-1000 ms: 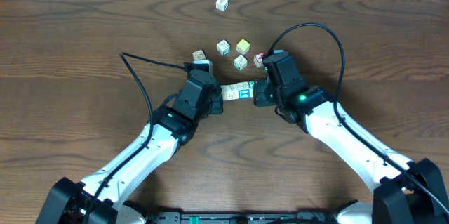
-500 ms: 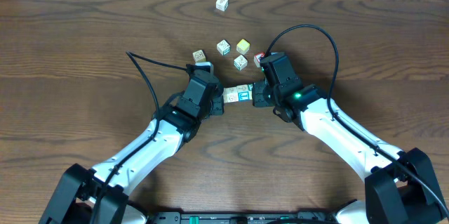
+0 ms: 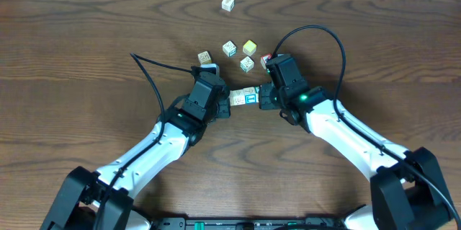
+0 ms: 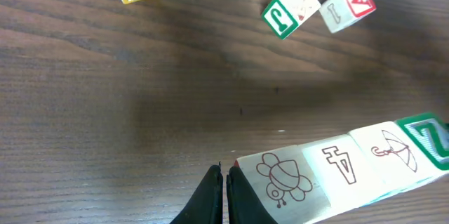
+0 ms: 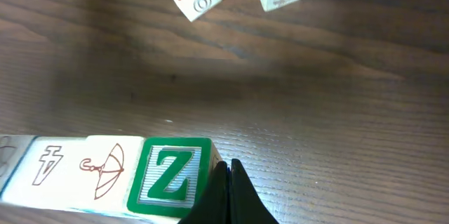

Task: Lift 4 blocks

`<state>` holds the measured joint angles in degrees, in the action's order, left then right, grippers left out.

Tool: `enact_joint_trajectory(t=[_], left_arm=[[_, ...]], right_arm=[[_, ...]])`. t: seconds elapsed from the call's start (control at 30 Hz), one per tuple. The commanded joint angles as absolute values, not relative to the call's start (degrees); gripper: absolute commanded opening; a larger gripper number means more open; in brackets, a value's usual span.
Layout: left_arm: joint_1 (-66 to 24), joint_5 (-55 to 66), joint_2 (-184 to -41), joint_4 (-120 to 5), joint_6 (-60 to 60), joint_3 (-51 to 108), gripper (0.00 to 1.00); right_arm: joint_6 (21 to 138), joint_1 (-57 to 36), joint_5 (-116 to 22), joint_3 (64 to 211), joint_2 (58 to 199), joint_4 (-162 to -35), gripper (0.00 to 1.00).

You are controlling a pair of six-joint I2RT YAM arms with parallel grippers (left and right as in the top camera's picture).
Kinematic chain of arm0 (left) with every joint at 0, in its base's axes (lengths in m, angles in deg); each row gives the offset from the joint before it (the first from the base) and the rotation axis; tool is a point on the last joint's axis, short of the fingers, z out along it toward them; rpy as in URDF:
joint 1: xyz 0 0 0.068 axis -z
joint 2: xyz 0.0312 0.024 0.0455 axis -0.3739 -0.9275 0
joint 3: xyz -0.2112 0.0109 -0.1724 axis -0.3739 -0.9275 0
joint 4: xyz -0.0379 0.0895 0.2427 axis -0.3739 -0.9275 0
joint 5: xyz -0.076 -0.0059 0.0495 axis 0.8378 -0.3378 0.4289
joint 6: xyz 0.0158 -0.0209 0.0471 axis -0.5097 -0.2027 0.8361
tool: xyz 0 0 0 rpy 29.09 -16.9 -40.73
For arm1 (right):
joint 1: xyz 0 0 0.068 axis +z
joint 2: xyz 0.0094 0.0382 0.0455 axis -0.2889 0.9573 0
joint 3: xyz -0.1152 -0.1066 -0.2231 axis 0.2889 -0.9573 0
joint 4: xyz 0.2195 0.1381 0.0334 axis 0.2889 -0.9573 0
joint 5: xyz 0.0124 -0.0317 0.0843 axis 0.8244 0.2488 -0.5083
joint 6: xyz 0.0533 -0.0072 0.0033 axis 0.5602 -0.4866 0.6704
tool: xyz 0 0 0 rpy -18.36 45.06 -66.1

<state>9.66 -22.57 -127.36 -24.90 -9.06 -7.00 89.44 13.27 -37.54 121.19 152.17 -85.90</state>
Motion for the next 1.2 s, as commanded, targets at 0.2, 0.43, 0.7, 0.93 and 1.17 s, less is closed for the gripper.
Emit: enact_joint_trajectory(t=[0.2, 0.43, 0.7, 0.93, 1.17], left_arm=[[13.2, -9.4, -129.5, -22.4, -9.2, -6.2, 0.07], [13.2, -9.3, -130.6, -21.5, -9.2, -6.2, 0.07], [13.3, -9.3, -130.7, -21.5, -9.2, -6.3, 0.07], [13.3, -9.3, -130.7, -21.5, -9.2, -6.4, 0.07], [13.3, -9.4, -131.0, -21.5, -9.2, -6.8, 0.07]], right_arm=[[90.4, 19.7, -51.3, 122.4, 154.4, -82.6, 0.01], [90.4, 19.7, -51.1, 122.4, 154.4, -82.7, 0.01], [91.2, 19.7, -51.2, 122.3, 154.5, -83.0, 0.01], [91.2, 19.8, -51.1, 122.2, 155.0, -83.7, 0.01], [91.7, 19.7, -51.2, 122.2, 157.1, -83.6, 0.01]])
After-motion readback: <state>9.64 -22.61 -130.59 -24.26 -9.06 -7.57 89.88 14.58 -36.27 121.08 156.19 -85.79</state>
